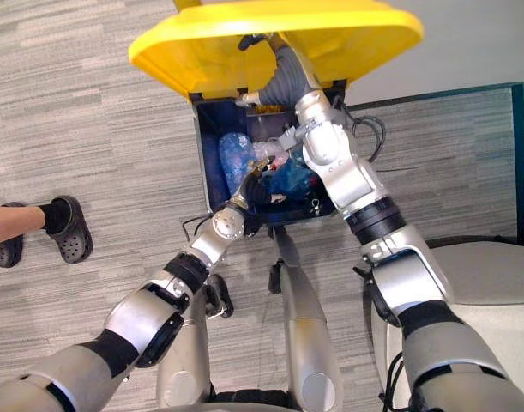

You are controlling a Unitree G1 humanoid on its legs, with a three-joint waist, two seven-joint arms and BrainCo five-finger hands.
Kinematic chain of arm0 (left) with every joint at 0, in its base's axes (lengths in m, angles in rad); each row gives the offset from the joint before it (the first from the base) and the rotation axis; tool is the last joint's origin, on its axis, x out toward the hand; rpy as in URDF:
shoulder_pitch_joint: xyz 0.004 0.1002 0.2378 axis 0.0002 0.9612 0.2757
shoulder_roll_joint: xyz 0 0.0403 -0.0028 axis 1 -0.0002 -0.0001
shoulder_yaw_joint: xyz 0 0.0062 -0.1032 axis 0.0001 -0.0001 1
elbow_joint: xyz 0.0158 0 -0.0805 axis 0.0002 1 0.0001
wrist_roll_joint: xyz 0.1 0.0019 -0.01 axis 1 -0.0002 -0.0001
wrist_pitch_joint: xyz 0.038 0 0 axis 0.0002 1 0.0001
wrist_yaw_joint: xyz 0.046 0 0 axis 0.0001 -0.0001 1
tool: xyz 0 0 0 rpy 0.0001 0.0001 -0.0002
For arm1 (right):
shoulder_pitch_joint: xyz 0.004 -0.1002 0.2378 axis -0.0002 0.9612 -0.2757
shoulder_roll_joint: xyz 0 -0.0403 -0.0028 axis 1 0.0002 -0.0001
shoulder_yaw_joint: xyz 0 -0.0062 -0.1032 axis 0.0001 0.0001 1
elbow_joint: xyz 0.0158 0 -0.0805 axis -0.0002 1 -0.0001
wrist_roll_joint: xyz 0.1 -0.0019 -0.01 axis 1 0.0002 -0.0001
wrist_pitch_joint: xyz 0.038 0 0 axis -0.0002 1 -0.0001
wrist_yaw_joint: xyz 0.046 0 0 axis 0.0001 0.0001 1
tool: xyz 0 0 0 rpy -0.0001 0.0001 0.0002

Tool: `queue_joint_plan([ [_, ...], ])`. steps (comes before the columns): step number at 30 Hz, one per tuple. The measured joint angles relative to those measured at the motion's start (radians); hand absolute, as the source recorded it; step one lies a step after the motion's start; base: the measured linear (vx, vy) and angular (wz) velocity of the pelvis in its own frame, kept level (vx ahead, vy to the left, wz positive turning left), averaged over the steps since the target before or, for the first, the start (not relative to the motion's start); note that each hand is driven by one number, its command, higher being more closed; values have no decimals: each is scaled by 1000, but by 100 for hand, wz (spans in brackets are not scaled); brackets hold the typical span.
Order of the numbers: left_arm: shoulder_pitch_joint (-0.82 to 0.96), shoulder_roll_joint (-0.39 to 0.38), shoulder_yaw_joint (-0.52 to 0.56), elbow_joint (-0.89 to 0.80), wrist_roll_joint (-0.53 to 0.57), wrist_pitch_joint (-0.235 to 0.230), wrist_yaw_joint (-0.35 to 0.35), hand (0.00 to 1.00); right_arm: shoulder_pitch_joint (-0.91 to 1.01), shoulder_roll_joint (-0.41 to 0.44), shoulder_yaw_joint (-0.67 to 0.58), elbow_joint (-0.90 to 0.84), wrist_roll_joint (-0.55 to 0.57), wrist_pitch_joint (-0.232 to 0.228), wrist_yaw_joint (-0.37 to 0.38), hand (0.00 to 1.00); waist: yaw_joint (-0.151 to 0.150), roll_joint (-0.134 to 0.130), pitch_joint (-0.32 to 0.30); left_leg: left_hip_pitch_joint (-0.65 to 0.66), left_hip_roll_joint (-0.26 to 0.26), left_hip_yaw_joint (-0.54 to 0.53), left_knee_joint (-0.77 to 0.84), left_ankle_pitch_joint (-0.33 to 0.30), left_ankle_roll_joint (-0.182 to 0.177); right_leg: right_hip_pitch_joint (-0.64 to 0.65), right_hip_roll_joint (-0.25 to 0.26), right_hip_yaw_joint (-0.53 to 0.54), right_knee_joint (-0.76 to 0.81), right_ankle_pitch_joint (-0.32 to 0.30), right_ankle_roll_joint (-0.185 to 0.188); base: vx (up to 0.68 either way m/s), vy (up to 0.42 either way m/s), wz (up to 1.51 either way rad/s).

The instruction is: Gather rubbish on tea table into small bin, then transfer packed bag to large trash can.

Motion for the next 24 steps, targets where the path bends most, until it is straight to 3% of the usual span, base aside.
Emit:
queue_joint_plan([
  [9, 127, 74, -27, -144, -45, -14, -1, 0, 153, 4, -54, 63, -1, 4, 2, 0, 9, -2, -5, 143, -38, -43, -83, 37, -6, 144, -29, -36, -11, -23, 3, 26, 2, 18],
  [12, 246, 124, -26, -234, -94, -33, -4, 0, 269, 38, -96, 83, -2, 6, 6, 0, 13, -17, -59, 195, -64, -49, -147, 66, -4, 185, -46, -43, -30, -27, 2, 40, -10, 19],
  [18, 532, 173, 5, -380, -184, -65, -51, 0, 545, 123, -191, 86, -2, 8, 29, 0, 28, -15, -143, 320, -84, -66, -261, 105, -4, 309, -56, -68, -97, -28, 3, 55, -14, 16],
  [24, 779, 184, 149, -411, -243, -68, -107, 0, 731, 217, -254, 85, -3, 9, 67, 0, 39, -17, -213, 425, -96, -67, -363, 139, -12, 395, -57, -79, -143, -29, 4, 37, -3, 7],
])
